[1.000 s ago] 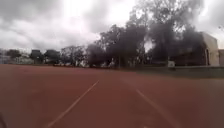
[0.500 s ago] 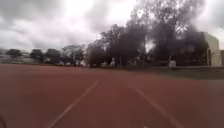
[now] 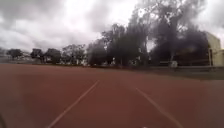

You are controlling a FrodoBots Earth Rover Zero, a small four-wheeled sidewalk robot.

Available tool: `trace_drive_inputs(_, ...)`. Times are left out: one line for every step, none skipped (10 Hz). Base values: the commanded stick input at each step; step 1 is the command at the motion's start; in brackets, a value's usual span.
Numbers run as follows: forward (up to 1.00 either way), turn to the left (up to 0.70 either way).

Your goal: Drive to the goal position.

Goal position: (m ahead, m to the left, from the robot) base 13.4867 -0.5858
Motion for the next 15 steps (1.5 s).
trace_drive_inputs(0.7,0.0)
trace_drive_inputs(0.7,0.0)
trace_drive_inputs(0.7,0.0)
trace_drive_inputs(0.7,0.0)
trace_drive_inputs(0.7,0.0)
trace_drive_inputs(0.7,0.0)
trace_drive_inputs(0.7,0.0)
trace_drive_inputs(0.7,0.0)
trace_drive_inputs(0.7,0.0)
trace_drive_inputs(0.7,0.0)
trace_drive_inputs(0.7,0.0)
trace_drive_inputs(0.7,0.0)
trace_drive_inputs(0.7,0.0)
trace_drive_inputs(0.7,0.0)
trace_drive_inputs(0.7,0.0)
